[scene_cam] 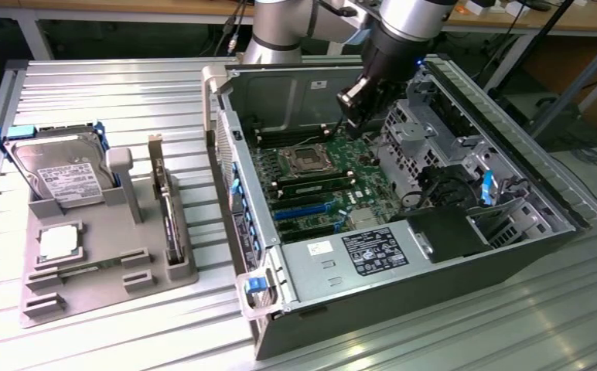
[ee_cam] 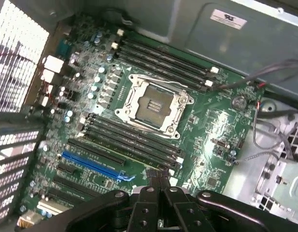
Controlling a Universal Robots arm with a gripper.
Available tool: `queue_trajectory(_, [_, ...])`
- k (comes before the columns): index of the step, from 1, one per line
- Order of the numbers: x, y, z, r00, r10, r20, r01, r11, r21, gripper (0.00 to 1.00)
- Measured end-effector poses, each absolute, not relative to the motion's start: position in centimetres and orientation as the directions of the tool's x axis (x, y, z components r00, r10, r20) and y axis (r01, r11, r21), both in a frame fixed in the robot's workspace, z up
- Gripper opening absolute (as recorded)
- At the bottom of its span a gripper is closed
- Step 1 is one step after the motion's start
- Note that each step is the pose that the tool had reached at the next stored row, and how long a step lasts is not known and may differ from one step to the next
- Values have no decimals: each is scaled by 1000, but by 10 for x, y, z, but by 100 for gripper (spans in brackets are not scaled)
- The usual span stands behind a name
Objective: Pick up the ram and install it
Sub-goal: 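Press down the ram until it locks into place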
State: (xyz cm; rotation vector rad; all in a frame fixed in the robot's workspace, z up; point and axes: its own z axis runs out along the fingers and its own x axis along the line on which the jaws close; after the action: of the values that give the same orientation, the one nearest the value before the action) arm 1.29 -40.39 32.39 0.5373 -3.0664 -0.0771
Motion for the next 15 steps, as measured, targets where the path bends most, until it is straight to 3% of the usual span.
queue_trajectory(9, [13,-404,323,-999,-26,19,-25,998,53,10])
queue_trajectory(15, [13,-404,323,-1000,-24,19,-23,998,53,10])
